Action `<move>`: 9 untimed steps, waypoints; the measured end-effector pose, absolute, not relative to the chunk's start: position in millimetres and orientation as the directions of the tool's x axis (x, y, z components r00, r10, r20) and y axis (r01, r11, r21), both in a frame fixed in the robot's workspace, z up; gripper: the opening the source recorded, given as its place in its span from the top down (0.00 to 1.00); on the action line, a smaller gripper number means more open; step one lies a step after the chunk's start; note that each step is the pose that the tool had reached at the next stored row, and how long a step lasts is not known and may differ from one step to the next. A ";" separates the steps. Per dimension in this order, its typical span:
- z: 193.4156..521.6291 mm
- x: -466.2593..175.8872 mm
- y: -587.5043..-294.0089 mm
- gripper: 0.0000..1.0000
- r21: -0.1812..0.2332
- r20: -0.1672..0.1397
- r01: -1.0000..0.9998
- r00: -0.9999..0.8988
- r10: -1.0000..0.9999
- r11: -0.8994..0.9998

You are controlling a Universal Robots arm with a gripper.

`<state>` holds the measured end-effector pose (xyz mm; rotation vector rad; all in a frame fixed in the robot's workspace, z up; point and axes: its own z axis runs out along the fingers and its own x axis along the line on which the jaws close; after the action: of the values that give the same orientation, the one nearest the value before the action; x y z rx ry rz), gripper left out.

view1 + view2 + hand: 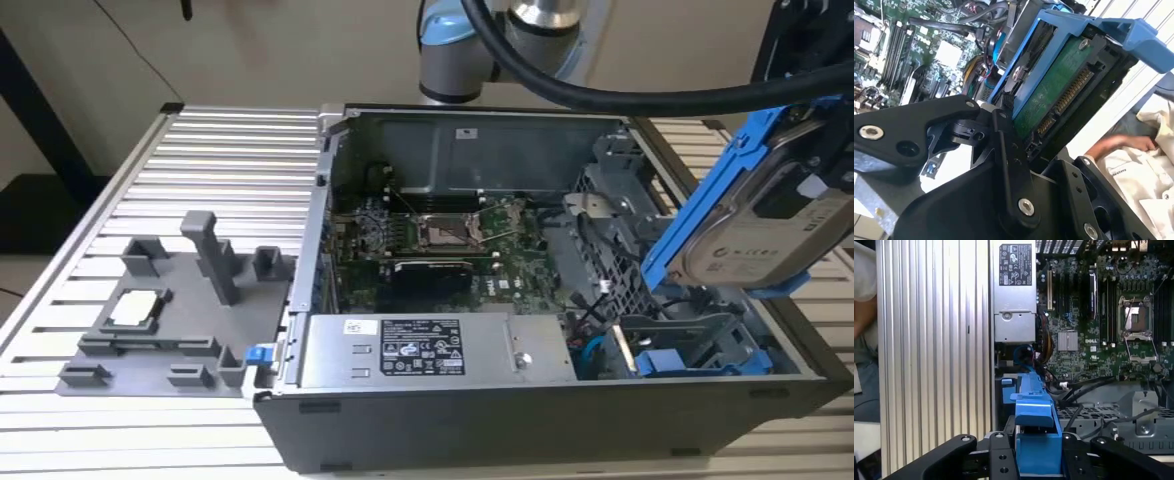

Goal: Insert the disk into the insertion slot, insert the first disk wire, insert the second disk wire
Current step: 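Insert the disk into the insertion slot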

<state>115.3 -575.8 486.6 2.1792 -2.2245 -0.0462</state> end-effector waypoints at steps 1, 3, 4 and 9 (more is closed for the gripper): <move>485.4 115.7 -576.4 0.67 0.040 -0.001 -0.999 -0.020 -1.000 0.020; 482.9 116.5 -577.5 0.67 0.040 -0.001 -0.999 -0.020 -1.000 0.020; 481.3 116.6 -577.7 0.67 0.040 -0.001 -0.999 -0.020 -1.000 0.020; 475.0 117.2 -578.2 0.67 0.041 -0.001 -0.999 -0.020 -1.000 0.020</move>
<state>117.2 -578.2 475.0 2.1797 -2.2232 -0.0470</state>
